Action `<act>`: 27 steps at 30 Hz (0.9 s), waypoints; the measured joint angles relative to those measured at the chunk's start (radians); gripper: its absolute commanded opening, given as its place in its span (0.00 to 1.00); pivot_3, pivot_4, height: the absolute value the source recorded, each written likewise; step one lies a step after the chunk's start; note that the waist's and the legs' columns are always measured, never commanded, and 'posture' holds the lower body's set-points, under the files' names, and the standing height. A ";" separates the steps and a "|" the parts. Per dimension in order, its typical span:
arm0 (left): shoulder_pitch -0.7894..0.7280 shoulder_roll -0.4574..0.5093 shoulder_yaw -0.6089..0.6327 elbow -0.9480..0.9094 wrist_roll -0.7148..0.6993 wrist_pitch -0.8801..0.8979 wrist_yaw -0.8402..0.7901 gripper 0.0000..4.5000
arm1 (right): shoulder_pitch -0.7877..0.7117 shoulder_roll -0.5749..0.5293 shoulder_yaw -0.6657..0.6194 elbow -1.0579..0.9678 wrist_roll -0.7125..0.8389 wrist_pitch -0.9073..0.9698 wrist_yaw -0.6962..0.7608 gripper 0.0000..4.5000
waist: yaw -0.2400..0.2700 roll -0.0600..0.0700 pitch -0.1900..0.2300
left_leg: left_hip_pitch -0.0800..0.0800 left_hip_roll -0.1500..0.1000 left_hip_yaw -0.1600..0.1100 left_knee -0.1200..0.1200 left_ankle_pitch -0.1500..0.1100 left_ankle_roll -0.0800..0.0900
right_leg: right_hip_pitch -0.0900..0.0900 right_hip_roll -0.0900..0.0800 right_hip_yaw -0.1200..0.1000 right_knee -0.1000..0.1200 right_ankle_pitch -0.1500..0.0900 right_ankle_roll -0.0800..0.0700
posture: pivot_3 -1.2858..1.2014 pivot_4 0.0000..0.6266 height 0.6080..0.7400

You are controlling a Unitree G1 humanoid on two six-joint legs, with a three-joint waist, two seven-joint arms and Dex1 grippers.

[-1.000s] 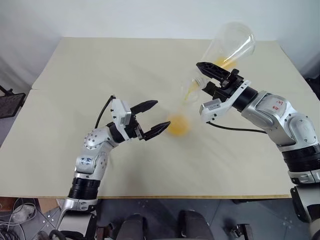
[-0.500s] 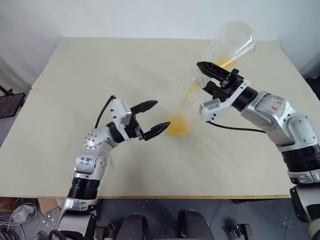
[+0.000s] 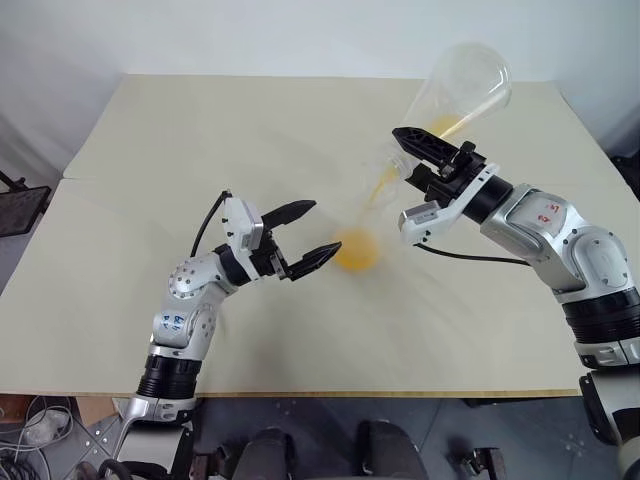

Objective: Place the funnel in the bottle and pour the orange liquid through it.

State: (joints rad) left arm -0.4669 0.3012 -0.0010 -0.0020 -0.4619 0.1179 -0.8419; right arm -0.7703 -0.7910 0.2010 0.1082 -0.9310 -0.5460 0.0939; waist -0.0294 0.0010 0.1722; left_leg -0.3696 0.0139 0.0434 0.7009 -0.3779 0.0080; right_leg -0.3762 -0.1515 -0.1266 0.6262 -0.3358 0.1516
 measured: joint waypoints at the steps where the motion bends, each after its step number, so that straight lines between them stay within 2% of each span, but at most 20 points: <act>1: 0.000 -0.001 0.000 0.000 0.000 0.000 0.000 1.00 | 0.000 0.000 0.000 0.000 0.000 0.000 0.000 0.54 | 0.000 0.000 0.000 | 0.000 0.000 0.000 0.000 0.000 0.000 | 0.000 0.000 0.000 0.000 0.000 0.000 | 0.52 0.24 1.00; 27: 0.000 -0.019 0.001 0.000 0.000 -0.027 0.011 1.00 | -0.033 0.000 0.032 0.029 -0.022 -0.025 -0.020 0.54 | -0.001 0.000 0.000 | 0.000 0.000 0.000 0.000 0.000 0.000 | 0.000 0.000 0.000 0.000 0.000 0.000 | 0.52 0.24 1.00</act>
State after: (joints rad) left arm -0.4669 0.2824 -0.0001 -0.0019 -0.4621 0.0906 -0.8312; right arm -0.8029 -0.7914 0.2325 0.1369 -0.9531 -0.5714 0.0736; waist -0.0301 0.0010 0.1722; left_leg -0.3697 0.0139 0.0433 0.7008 -0.3779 0.0080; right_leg -0.3762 -0.1516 -0.1266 0.6262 -0.3358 0.1516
